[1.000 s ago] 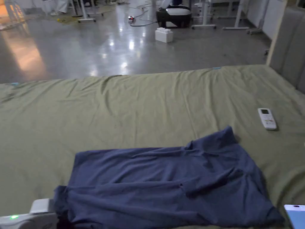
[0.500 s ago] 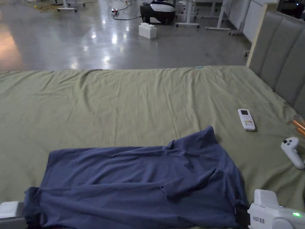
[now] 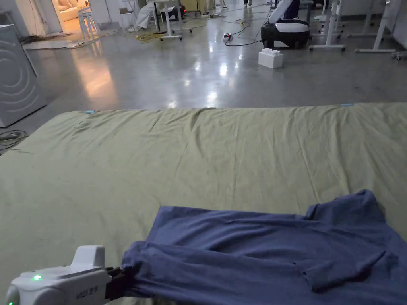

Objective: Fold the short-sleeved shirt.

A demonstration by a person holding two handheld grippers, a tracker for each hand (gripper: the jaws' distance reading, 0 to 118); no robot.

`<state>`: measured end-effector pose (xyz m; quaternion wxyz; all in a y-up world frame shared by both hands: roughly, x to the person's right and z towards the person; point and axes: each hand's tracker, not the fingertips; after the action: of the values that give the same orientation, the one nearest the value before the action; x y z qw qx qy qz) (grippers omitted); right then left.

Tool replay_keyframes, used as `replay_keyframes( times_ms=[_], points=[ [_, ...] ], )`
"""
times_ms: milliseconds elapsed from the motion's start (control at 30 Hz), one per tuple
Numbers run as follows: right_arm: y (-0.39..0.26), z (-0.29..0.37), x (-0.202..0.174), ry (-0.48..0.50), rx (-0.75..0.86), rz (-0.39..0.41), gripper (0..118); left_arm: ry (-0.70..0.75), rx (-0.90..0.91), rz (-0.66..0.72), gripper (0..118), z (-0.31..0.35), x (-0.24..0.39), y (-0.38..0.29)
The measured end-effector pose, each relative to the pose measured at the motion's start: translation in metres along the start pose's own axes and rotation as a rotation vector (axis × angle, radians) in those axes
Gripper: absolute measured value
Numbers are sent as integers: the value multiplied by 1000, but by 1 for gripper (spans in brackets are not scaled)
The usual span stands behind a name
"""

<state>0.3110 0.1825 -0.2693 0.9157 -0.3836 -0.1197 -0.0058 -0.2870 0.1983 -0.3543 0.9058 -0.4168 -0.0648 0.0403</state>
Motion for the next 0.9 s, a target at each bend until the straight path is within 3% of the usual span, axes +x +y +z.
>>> replay_keyframes(
  times_ms=[167,300,333,400,433,467,600,700,767,900],
  points=[
    [-35,40,6,16,-16,-23,8,-32,-38,82,5,31,-15,-59],
    [-62,32,5,32,-74,-27,8,-63,-24,174,6,20,-24,-92],
    [-67,29,3,32,-76,-27,11,-69,-25,200,16,14,-27,-97],
    [-78,14,7,22,-130,7,61,-40,-88,226,71,3,-29,-100],
    [-83,8,9,-9,-147,29,84,-11,-100,218,89,0,-27,-104],
    [-88,10,9,-14,-137,33,89,12,-106,197,94,4,-26,-106],
    [-86,40,19,60,-22,19,84,91,56,75,94,49,-8,-99],
    [-71,80,13,70,103,-4,85,248,224,-97,94,95,28,-89],
    [-58,107,7,69,183,-26,85,237,406,-211,94,132,56,-85],
    [-33,157,-12,153,379,-46,85,175,629,-270,94,189,96,-74]
  ],
)
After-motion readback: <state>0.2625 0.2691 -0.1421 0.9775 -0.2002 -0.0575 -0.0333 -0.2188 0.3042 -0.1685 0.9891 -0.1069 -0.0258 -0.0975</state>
